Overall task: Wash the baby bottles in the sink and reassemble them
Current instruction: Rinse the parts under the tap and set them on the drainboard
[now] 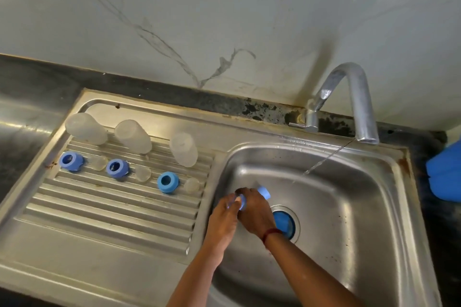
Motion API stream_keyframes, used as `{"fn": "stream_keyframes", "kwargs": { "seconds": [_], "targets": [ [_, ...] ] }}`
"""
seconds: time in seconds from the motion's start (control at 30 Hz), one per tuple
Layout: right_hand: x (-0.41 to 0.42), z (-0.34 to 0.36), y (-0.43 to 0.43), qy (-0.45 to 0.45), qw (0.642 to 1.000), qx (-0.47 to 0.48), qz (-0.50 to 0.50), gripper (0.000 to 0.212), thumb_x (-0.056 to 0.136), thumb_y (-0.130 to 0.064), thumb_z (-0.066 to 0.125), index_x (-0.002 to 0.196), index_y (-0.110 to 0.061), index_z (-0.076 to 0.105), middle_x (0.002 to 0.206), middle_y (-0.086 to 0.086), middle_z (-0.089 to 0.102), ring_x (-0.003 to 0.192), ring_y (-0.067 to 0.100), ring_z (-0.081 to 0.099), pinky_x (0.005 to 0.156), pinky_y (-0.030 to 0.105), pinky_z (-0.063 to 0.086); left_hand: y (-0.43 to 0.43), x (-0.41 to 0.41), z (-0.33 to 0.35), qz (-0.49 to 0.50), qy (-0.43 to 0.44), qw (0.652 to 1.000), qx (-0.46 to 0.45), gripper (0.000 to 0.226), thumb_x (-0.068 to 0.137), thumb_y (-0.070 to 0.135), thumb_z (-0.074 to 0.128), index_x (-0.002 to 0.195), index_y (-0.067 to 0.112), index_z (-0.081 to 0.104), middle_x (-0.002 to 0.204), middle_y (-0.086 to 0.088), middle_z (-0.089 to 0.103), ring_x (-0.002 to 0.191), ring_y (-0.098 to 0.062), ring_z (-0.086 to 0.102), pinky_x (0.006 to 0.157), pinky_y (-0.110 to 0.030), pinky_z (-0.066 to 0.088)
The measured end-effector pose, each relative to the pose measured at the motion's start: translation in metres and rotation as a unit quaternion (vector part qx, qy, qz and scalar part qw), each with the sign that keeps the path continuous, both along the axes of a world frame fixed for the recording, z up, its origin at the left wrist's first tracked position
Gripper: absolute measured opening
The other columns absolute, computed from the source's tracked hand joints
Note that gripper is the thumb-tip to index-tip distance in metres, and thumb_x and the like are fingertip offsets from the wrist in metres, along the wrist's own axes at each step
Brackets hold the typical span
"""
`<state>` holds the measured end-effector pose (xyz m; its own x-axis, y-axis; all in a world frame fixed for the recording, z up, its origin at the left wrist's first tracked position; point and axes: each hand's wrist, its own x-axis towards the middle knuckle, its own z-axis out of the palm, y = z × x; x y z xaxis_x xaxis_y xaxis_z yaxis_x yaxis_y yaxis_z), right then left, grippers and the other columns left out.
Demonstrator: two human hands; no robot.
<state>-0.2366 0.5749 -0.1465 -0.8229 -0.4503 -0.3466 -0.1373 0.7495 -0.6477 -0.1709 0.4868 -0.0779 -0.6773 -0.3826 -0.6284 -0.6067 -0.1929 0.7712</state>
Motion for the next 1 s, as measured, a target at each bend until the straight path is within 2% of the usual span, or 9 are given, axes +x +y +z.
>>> {"fn": "stream_keyframes", "kwargs": {
  "seconds": [0.07, 0.17, 0.27, 0.4, 0.53, 0.63, 0.77, 0.87, 1.0],
  "targets": [
    [-0.003, 0.015, 0.018, -0.054, 0.985, -0.085, -0.139, 0.036, 0.081, -0.035, 0.072, 0.115, -0.025, 0.068, 0.109, -0.002, 0.067, 0.098, 0.015, 0.064, 0.084, 0.031, 0.055, 0.001, -0.002, 0.008, -0.028, 0.023, 0.999, -0.03, 0.019, 0.098, 0.019, 0.057, 0.095, 0.035, 0.066, 0.104, 0.006, 0.071, 0.093, 0.0, 0.062, 0.076, -0.013, 0.043],
    [-0.013, 0.042, 0.049, -0.199, 0.896, -0.206, -0.338, 0.018, 0.09, -0.035, 0.068, 0.105, -0.026, 0.071, 0.103, 0.005, 0.071, 0.081, 0.021, 0.068, 0.068, 0.035, 0.057, 0.011, -0.013, 0.016, -0.091, 0.04, 0.992, -0.071, 0.035, 0.095, 0.008, 0.056, 0.126, 0.024, 0.064, 0.126, 0.01, 0.063, 0.114, -0.005, 0.059, 0.092, -0.017, 0.041],
    [-0.022, 0.064, 0.081, -0.28, 0.828, -0.281, -0.396, 0.032, 0.098, -0.039, 0.054, 0.111, -0.013, 0.068, 0.099, 0.015, 0.068, 0.077, 0.025, 0.066, 0.063, 0.034, 0.056, 0.029, -0.034, 0.019, -0.183, 0.06, 0.971, -0.143, 0.059, 0.089, 0.009, 0.061, 0.145, 0.017, 0.046, 0.147, 0.005, 0.049, 0.133, -0.01, 0.048, 0.105, -0.019, 0.035],
    [-0.026, 0.087, 0.1, -0.312, 0.786, -0.356, -0.398, 0.04, 0.101, -0.04, 0.047, 0.115, -0.007, 0.065, 0.095, 0.015, 0.068, 0.079, 0.026, 0.066, 0.065, 0.035, 0.055, 0.058, -0.061, 0.021, -0.241, 0.089, 0.952, -0.168, 0.066, 0.082, 0.023, 0.076, 0.142, 0.018, 0.049, 0.142, 0.001, 0.054, 0.13, -0.015, 0.051, 0.106, -0.025, 0.04],
    [-0.034, 0.102, 0.106, -0.254, 0.816, -0.359, -0.375, 0.043, 0.102, -0.045, 0.043, 0.117, -0.014, 0.067, 0.102, 0.011, 0.072, 0.079, 0.02, 0.067, 0.063, 0.03, 0.053, 0.075, -0.079, 0.023, -0.214, 0.151, 0.956, -0.134, 0.045, 0.078, 0.022, 0.081, 0.119, 0.025, 0.065, 0.112, 0.012, 0.069, 0.103, -0.002, 0.064, 0.086, -0.017, 0.047],
    [-0.042, 0.107, 0.113, -0.22, 0.853, -0.347, -0.322, 0.035, 0.097, -0.045, 0.05, 0.12, -0.026, 0.066, 0.107, 0.001, 0.074, 0.097, 0.019, 0.067, 0.076, 0.032, 0.054, 0.08, -0.091, 0.022, -0.189, 0.175, 0.956, -0.139, 0.038, 0.077, 0.02, 0.08, 0.11, 0.033, 0.066, 0.1, 0.015, 0.072, 0.093, -0.001, 0.067, 0.08, -0.021, 0.054],
    [-0.051, 0.1, 0.114, -0.087, 0.915, -0.308, -0.244, 0.046, 0.083, -0.012, 0.072, 0.124, -0.028, 0.06, 0.115, -0.008, 0.07, 0.107, 0.007, 0.064, 0.084, 0.02, 0.05, 0.08, -0.102, 0.012, -0.155, 0.197, 0.952, -0.173, 0.041, 0.074, 0.014, 0.083, 0.11, 0.025, 0.067, 0.097, 0.015, 0.073, 0.089, 0.002, 0.068, 0.079, -0.026, 0.057],
    [-0.059, 0.098, 0.114, -0.028, 0.919, -0.281, -0.277, 0.04, 0.078, -0.008, 0.08, 0.111, -0.027, 0.065, 0.103, -0.009, 0.072, 0.094, 0.001, 0.066, 0.077, 0.015, 0.051, 0.078, -0.103, 0.007, -0.195, 0.197, 0.942, -0.19, 0.052, 0.072, 0.014, 0.086, 0.117, 0.029, 0.064, 0.108, 0.019, 0.071, 0.099, 0.002, 0.066, 0.086, -0.025, 0.055],
    [-0.063, 0.089, 0.119, 0.016, 0.925, -0.25, -0.285, 0.045, 0.074, -0.003, 0.082, 0.104, -0.027, 0.059, 0.102, -0.013, 0.068, 0.094, -0.007, 0.063, 0.075, 0.007, 0.049, 0.068, -0.102, 0.004, -0.233, 0.163, 0.926, -0.249, 0.083, 0.075, 0.018, 0.085, 0.146, 0.026, 0.044, 0.141, 0.01, 0.052, 0.127, -0.007, 0.05, 0.105, -0.03, 0.046]
  ]
}}
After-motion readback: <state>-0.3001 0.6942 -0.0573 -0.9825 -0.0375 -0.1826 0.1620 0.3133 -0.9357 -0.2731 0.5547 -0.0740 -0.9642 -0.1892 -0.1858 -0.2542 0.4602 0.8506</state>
